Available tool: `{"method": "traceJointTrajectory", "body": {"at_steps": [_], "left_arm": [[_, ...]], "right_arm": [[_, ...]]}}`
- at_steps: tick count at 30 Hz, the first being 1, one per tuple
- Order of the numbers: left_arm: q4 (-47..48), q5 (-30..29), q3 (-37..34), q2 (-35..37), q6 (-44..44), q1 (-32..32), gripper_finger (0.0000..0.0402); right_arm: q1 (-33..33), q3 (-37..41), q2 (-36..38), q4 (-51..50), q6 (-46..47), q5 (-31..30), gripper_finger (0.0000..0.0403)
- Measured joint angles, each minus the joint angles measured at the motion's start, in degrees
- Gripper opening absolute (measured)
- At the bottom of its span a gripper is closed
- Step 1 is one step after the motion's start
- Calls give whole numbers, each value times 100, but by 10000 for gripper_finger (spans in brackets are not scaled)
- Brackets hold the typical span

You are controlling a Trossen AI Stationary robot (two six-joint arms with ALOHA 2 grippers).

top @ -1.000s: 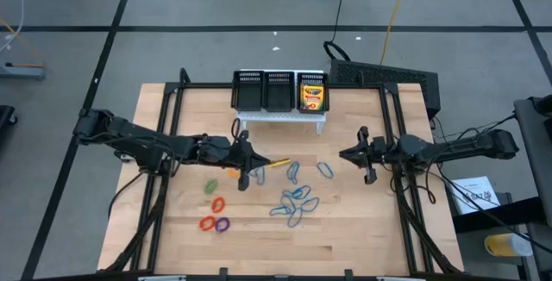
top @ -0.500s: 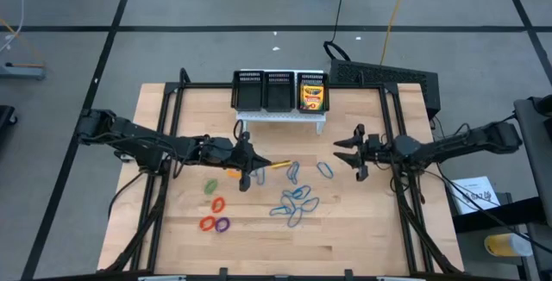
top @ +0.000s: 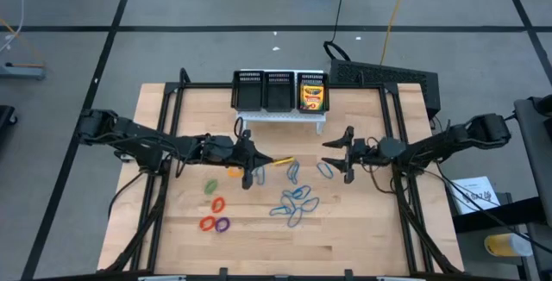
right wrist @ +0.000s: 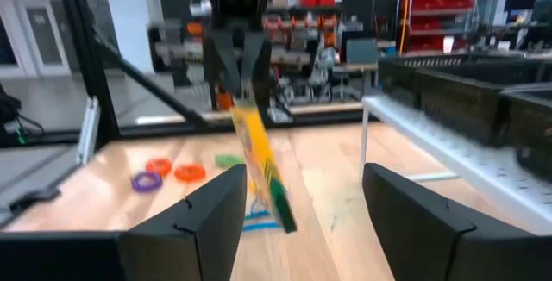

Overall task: Pick & Place Office Desk Supplies
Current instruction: Put the crayon box into the right black bin

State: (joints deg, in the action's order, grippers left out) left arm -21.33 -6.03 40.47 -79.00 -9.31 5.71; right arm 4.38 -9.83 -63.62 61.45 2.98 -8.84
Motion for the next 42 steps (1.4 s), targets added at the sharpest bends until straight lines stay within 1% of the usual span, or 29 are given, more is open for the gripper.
{"method": "traceJointTrajectory", "body": {"at_steps": [8,12,18,23,26,31,37,42], "left_arm": [[-18,45,37,-64,60,-43,0],[10,47,37,-68,60,-43,0],[4,65,40,-105,115,-43,0],[-2,266,44,-105,132,-26,0],[-23,308,44,-105,140,9,0],[-32,320,44,-105,172,16,0],[-59,318,44,-105,178,16,0],[-147,317,44,-105,188,16,0]], "right_arm": [[0,-762,-1124,-44,39,20,228],[-2,-1170,-1611,-18,207,440,229],[20,-1759,-2293,-30,190,733,229],[6,-2024,-2652,9,-72,719,228],[-26,-2050,-2708,7,-104,739,221],[-31,-2050,-2709,11,-93,744,187],[-28,-2050,-2708,20,-186,780,114],[-31,-2050,-2708,14,-240,1047,54]]}}
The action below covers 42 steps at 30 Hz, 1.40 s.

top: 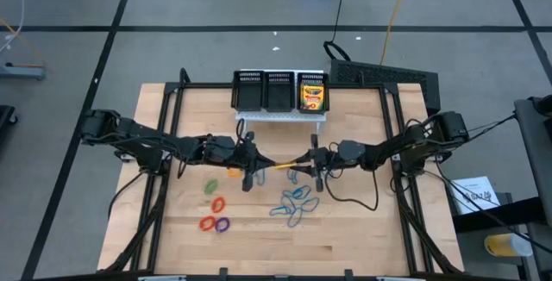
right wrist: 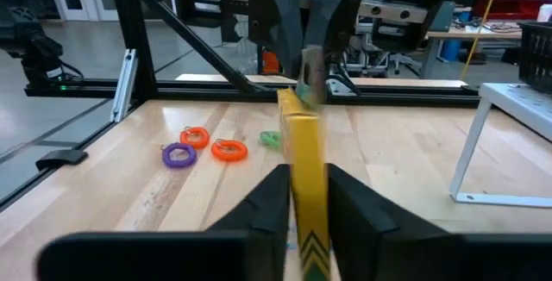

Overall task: Pick & Place Office Desk Supplies
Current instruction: Put the crayon box into the right black bin

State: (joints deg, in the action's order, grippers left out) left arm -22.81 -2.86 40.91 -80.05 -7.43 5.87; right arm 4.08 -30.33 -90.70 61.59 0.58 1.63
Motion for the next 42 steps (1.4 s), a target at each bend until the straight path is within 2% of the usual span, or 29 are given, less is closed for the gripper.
{"method": "traceJointTrajectory", "body": {"at_steps": [4,10,14,18,21,25,32,35,38,42], "left_arm": [[4,-3,0,0,-1,0,1],[-87,-168,0,0,1,0,11],[-168,-243,0,44,-48,0,62],[-19,-315,2,128,-18,-14,128],[257,-322,2,382,-13,-31,166],[889,-329,2,952,-92,-93,197],[1974,-801,2,1988,97,-197,215],[2493,-1110,2,2309,27,-195,216],[2880,-1141,-30,2518,74,-181,216],[2634,-1257,-402,2691,117,-125,216]], "right_arm": [[0,0,0,-8,-99,13,22],[1,0,7,4,-175,7,28],[0,0,0,-43,-175,0,35],[0,22,64,-63,-275,2,22],[-16,129,207,-69,-284,0,22],[-87,358,577,-56,-176,0,31],[-221,969,1433,-20,-129,2,22],[-296,1218,1841,-10,-129,-7,24],[-353,1432,2229,-8,-129,-7,29],[-416,1688,2644,-8,-127,-7,24]]}}
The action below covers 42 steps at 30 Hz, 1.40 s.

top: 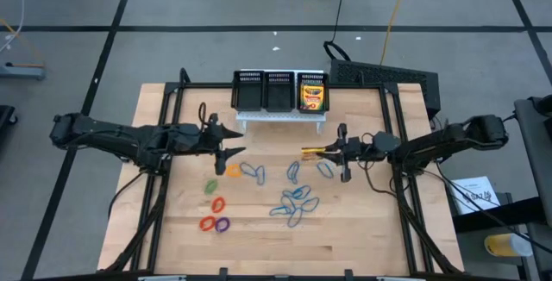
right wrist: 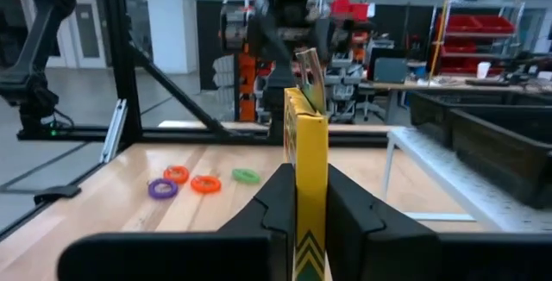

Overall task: Pick & Place Office Desk Supplies
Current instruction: Put the crayon box into the right black bin

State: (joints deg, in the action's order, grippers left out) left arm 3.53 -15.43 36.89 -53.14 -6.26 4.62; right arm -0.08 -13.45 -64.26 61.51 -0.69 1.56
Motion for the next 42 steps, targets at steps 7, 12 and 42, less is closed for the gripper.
{"method": "traceJointTrajectory", "body": {"at_steps": [7,12,42], "left_arm": [[-1197,-71,-1065,498,-88,-11,216],[-1362,-70,-1477,1016,103,-9,216],[-921,51,-2798,3536,-6,-4,216]], "right_arm": [[-39,367,472,-3,155,-9,27],[-37,461,612,13,195,-17,23],[-37,485,727,148,157,-7,25]]}}
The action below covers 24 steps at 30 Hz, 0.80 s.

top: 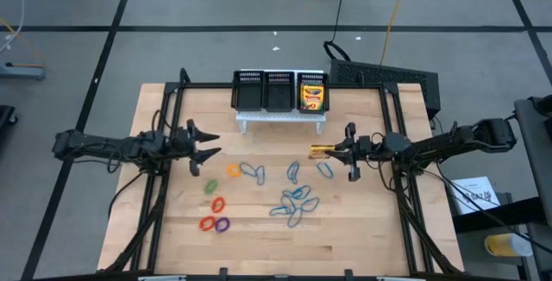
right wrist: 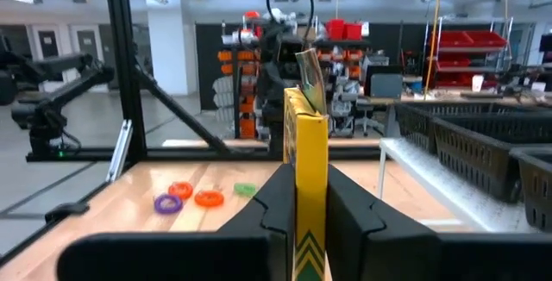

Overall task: Pick & Place Office Desk Supplies
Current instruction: Put the crayon box into the right black bin

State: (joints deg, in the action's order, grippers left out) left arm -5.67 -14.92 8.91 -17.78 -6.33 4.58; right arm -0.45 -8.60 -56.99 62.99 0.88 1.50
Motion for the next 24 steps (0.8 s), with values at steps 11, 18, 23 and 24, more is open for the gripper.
{"method": "traceJointTrajectory", "body": {"at_steps": [11,18,23,24], "left_arm": [[90,151,0,366,-44,0,216],[118,289,0,393,-165,0,216],[98,289,0,393,-476,0,216],[97,288,0,393,-476,0,216]], "right_arm": [[0,-2,0,155,-6,26,24],[-50,-2,1,422,-17,25,26],[-66,-1,91,430,-7,202,24],[-66,0,122,402,-1,227,24]]}}
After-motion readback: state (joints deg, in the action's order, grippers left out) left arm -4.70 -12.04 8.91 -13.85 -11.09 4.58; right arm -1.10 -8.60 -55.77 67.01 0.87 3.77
